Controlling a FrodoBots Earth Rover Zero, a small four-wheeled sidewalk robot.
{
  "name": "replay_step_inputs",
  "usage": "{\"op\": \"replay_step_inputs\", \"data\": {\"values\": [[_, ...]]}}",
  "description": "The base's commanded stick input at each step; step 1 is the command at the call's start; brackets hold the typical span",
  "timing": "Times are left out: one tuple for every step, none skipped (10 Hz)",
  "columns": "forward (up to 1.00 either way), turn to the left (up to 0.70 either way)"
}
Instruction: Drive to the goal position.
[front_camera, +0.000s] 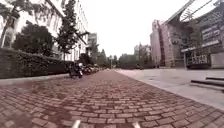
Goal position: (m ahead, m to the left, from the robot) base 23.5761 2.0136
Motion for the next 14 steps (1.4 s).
{"op": "replay_step_inputs", "data": {"values": [[0.7, 0.0], [0.7, 0.0], [0.7, 0.0], [0.7, 0.0], [0.7, 0.0], [0.7, 0.0], [0.7, 0.0], [0.7, 0.0], [0.7, -0.07], [0.7, -0.09], [0.7, -0.01], [0.7, 0.0], [0.7, 0.0], [0.7, 0.0]]}}
